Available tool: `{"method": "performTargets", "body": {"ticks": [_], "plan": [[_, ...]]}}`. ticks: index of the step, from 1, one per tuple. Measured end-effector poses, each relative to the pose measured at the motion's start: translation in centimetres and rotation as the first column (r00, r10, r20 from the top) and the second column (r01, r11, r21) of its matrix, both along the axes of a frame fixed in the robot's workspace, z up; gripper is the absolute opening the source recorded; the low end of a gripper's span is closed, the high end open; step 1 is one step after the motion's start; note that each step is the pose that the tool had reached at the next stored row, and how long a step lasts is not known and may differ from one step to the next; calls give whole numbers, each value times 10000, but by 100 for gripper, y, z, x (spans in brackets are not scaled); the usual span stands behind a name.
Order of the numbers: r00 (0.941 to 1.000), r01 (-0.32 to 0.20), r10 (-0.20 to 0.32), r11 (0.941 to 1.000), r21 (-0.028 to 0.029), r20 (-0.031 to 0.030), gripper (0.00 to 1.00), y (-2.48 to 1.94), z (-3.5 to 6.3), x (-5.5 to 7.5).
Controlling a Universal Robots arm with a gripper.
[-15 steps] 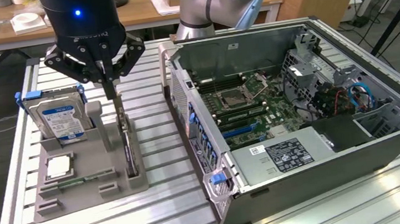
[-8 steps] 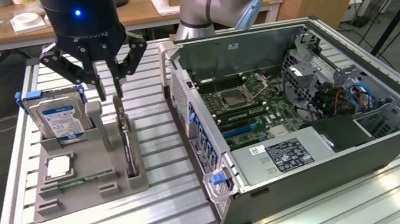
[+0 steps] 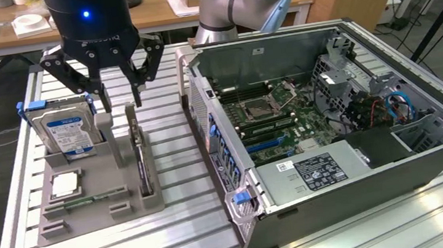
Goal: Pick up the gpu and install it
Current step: 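Pick up the gpu and move the gpu toward the slot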
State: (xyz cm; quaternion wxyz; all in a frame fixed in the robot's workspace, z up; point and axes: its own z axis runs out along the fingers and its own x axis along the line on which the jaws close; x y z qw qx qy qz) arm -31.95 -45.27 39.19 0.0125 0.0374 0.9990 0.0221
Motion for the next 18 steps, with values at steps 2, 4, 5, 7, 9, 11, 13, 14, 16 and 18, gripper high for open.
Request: {"method": "performTargets", "body": {"ticks": [2, 4, 5, 7, 9, 11, 13, 14, 16, 18], "plan": [[10000, 0, 0, 10000, -1, 0, 48, 0, 0, 0], [10000, 0, 0, 10000, 0, 0, 55, 0, 0, 0], [10000, 0, 0, 10000, 0, 0, 55, 0, 0, 0], [10000, 0, 0, 10000, -1, 0, 55, 0, 0, 0], [10000, 0, 0, 10000, -1, 0, 55, 0, 0, 0], [10000, -1, 1, 10000, -1, -1, 55, 0, -1, 0], [10000, 0, 0, 10000, -1, 0, 55, 0, -5, 0], [10000, 0, 0, 10000, 0, 1, 55, 0, -8, 0], [10000, 0, 0, 10000, 0, 1, 55, 0, -13, 0], [10000, 0, 0, 10000, -1, 0, 55, 0, -21, 0]]}}
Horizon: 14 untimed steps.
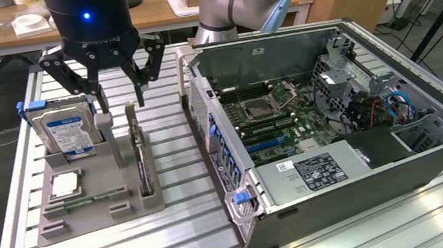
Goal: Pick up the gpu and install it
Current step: 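Pick up the gpu and move the gpu toward the slot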
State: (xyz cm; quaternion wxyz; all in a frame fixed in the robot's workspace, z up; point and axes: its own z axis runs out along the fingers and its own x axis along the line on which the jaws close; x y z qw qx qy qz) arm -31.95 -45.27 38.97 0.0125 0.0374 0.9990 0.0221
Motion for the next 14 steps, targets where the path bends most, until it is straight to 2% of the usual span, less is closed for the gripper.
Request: {"method": "performTargets", "body": {"ticks": [14], "plan": [[10000, 0, 0, 10000, 1, 0, 55, 0, -57, 0]]}}
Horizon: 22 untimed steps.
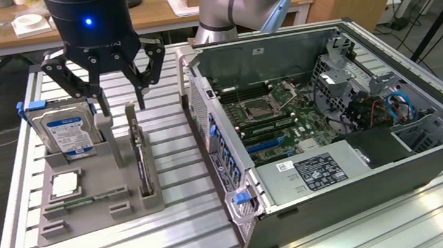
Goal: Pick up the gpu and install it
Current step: 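Pick up the gpu and move the gpu toward the slot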
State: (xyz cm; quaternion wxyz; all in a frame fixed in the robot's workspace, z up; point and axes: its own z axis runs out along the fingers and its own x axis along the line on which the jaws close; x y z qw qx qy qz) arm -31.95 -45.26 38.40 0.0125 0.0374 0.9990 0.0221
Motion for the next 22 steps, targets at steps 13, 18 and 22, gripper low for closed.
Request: {"method": "performTargets", "body": {"ticks": [13, 18, 22], "plan": [[10000, 0, 0, 10000, -1, 0, 55, 0, -48, 0], [10000, 0, 0, 10000, -1, -1, 55, 0, -61, 0], [10000, 0, 0, 10000, 0, 0, 55, -11, -69, 0]]}}
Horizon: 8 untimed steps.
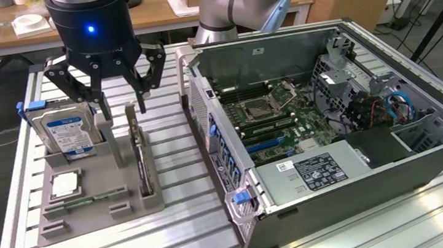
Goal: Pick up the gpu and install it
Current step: 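Pick up the gpu and move the gpu toward the slot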
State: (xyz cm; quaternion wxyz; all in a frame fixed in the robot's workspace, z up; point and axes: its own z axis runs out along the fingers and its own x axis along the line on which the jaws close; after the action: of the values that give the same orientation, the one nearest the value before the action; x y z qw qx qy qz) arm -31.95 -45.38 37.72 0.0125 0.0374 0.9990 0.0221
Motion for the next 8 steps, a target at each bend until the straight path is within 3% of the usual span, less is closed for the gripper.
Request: {"method": "performTargets", "body": {"ticks": [8], "plan": [[10000, 1, -1, 10000, -2, -2, 55, -18, -15, -1]]}}
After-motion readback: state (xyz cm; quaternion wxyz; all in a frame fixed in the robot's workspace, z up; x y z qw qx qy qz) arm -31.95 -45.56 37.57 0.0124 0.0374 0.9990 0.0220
